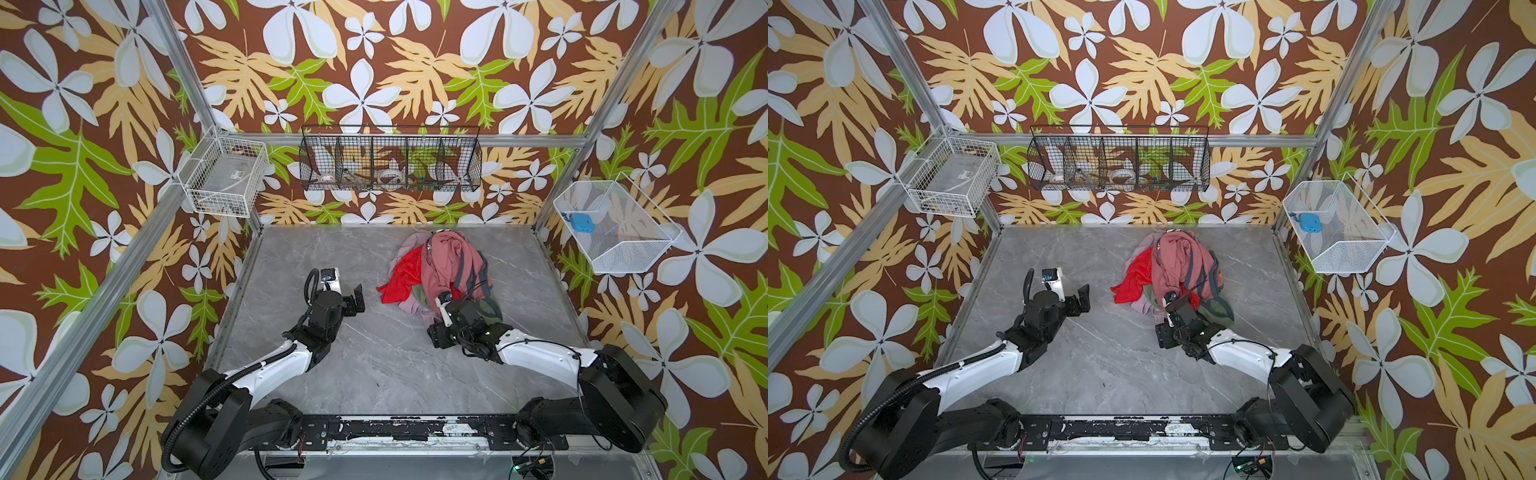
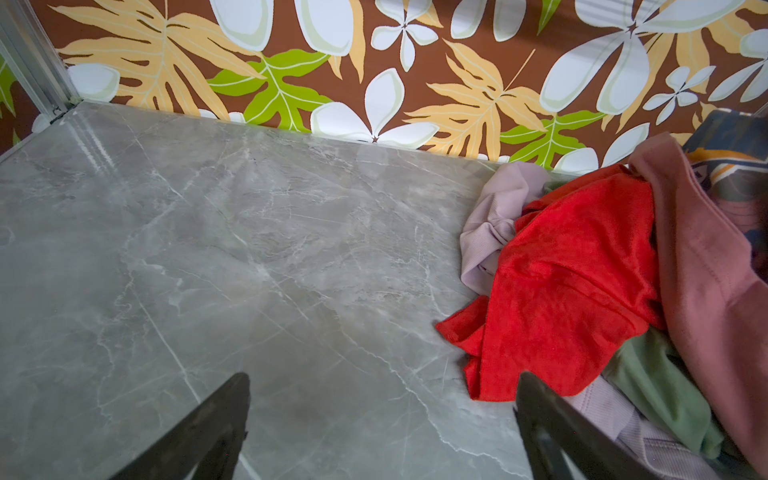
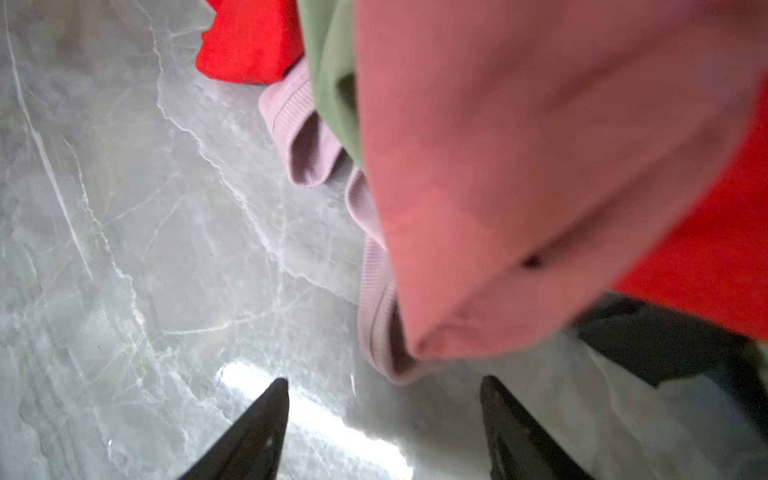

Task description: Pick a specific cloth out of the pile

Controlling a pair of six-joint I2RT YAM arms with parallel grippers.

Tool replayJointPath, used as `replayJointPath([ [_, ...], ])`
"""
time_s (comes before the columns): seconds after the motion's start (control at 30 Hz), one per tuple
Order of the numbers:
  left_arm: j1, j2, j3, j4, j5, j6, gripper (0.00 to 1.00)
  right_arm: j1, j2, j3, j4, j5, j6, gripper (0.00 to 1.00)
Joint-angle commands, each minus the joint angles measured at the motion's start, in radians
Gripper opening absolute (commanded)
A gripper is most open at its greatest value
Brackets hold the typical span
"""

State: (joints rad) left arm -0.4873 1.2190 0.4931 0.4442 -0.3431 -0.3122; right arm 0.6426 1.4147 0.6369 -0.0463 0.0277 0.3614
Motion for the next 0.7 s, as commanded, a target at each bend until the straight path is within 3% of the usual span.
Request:
replayJointPath([
  [0.0,-0.001,-0.01,0.008,-0.007,-0.02,-0.005,1.0,0.001,0.054,0.036,-0.027,0.064,-0.009,0.73],
  [0.23,0.0,-0.033,0.009,-0.033,-0.036,-0.001,1.0,0.001,0.157,0.101,-0.052,0.113,-0.02,0.7],
  [0.5,0.0,-0.036,0.021,-0.052,-0.037,-0.001,1.0,0.001,0.27,0.15,-0.046,0.092,-0.037,0.61],
  [0.57,0.0,-0.036,0.022,-0.054,-0.037,0.002,1.0,0.002,0.282,0.16,-0.046,0.078,-0.044,0.5],
  [0.67,-0.001,-0.027,0.032,-0.065,-0.037,0.005,1.0,0.002,0.28,0.17,-0.034,0.052,-0.037,0.26],
])
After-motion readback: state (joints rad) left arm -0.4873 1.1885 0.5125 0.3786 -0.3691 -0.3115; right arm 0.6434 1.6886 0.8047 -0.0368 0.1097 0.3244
